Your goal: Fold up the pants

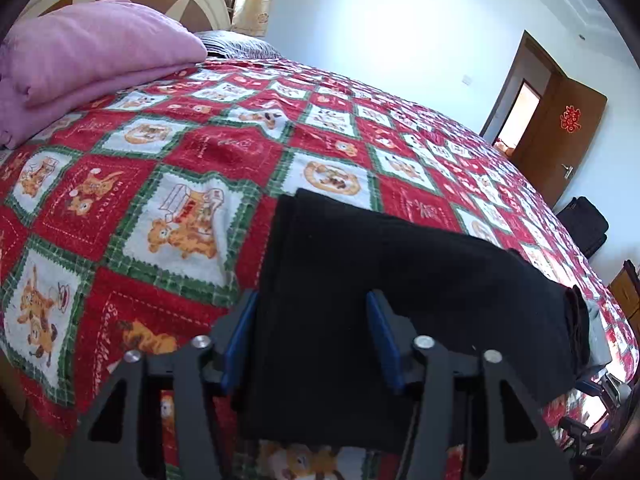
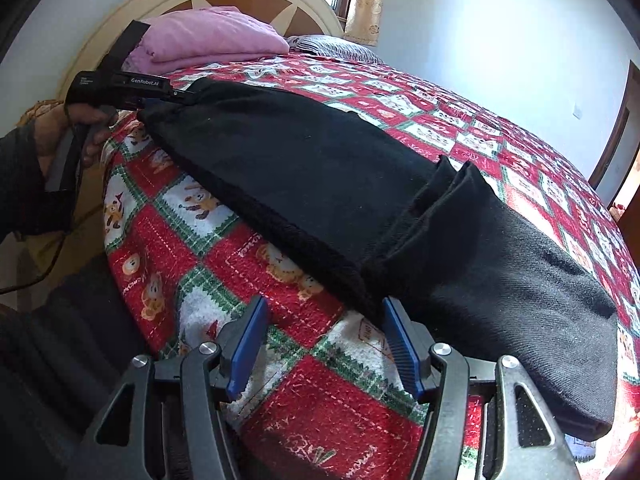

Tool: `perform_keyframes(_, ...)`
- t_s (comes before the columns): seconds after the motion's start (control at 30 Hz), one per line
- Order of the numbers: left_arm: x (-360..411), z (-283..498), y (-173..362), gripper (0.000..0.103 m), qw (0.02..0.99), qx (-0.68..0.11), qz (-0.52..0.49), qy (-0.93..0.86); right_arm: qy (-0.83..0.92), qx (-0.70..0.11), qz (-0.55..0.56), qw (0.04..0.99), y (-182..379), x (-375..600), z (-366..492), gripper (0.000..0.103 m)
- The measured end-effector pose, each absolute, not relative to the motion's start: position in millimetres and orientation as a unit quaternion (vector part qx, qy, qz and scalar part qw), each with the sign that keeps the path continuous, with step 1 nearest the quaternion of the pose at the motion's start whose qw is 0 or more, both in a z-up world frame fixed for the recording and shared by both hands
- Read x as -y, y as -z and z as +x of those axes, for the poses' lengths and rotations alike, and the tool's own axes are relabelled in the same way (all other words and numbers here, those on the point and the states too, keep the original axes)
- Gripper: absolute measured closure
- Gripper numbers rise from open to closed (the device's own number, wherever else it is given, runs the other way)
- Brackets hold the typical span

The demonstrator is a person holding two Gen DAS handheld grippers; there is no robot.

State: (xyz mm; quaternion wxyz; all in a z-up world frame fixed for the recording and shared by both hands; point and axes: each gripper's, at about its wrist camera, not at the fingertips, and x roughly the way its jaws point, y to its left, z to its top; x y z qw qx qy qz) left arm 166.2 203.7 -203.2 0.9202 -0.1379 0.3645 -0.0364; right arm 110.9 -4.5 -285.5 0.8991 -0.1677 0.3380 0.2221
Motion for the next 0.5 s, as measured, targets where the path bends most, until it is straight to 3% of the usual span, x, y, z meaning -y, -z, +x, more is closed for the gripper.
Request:
perform_keyframes(0.23, -195.8, 163.1, 196.9, 0.065, 0.926, -0.361, -0.107, 0.01, -0.22, -0.337, -0.171, 0.899, 285.8, 2.4, 110.3, 0.042)
perform_keyframes(0.3, -194.6, 159.6, 190.1, 0.083, 0.929, -0.353, -0.114, 0.02, -0.22, -0.336, -0.172, 0.899, 285.1, 2.8, 110.7, 0.042)
perform_keyframes(0.5, -205.0, 154.6, 176.6, 0.085, 0.919, -0.339, -0.187, 0.072, -0.216, -0.337, -0.16, 0.902, 280.5, 7.8, 112.6, 0.042)
